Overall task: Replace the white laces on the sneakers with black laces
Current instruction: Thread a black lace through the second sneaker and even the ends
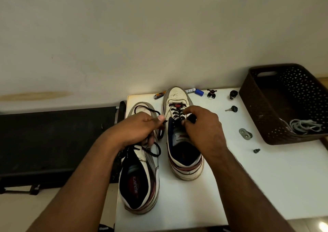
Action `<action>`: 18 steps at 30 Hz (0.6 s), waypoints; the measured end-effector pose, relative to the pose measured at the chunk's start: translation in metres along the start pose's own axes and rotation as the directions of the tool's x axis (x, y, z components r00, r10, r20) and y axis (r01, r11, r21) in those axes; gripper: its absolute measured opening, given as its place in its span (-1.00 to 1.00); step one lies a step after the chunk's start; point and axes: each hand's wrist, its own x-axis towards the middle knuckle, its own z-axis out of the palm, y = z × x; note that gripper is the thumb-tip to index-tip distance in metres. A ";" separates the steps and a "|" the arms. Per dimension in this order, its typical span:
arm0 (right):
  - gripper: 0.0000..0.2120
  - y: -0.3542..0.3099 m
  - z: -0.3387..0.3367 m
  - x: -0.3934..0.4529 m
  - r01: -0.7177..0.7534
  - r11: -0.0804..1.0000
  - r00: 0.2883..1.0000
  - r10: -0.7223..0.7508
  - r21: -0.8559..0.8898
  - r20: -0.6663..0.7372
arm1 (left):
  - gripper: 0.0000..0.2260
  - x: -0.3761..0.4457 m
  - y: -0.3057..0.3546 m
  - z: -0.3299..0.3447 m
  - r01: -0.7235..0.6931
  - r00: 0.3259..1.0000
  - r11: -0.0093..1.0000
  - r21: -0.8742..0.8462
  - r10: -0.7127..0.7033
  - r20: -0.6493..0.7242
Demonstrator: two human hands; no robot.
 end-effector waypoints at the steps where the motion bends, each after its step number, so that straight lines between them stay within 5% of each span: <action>1: -0.67 0.000 -0.001 0.000 0.020 1.000 1.000 -0.020 0.001 0.005 | -0.54 0.002 0.002 0.004 -0.001 1.000 0.999 0.038 0.001 -0.012; 3: -0.69 0.003 -0.002 0.002 0.058 0.998 0.998 -0.058 0.016 0.001 | -0.57 0.005 0.003 0.010 -0.038 0.997 0.997 0.068 0.042 -0.064; 6: -0.72 0.005 -0.003 0.006 0.093 0.954 0.994 -0.074 0.285 -0.076 | -0.55 0.003 0.012 0.009 -0.234 0.954 0.953 -0.192 0.187 -0.235; 9: -0.49 0.004 -0.007 0.008 0.301 0.861 0.951 -0.242 0.409 -0.190 | -0.72 -0.007 0.026 0.004 -0.472 0.868 0.780 -0.410 0.329 -0.372; 12: -0.28 -0.002 -0.011 0.006 0.465 0.811 0.884 -0.449 0.356 -0.132 | -0.84 -0.013 0.038 0.009 -0.573 0.806 0.733 -0.367 0.422 -0.415; 16: -0.82 -0.002 -0.014 0.005 0.416 0.811 0.899 -0.434 0.411 -0.054 | -0.94 -0.013 0.034 0.006 -0.591 0.778 0.759 -0.273 0.447 -0.442; 18: -0.89 0.000 -0.017 0.005 0.361 0.751 0.913 -0.406 0.553 -0.046 | -0.93 -0.013 0.028 -0.002 -0.564 0.773 0.788 -0.248 0.397 -0.495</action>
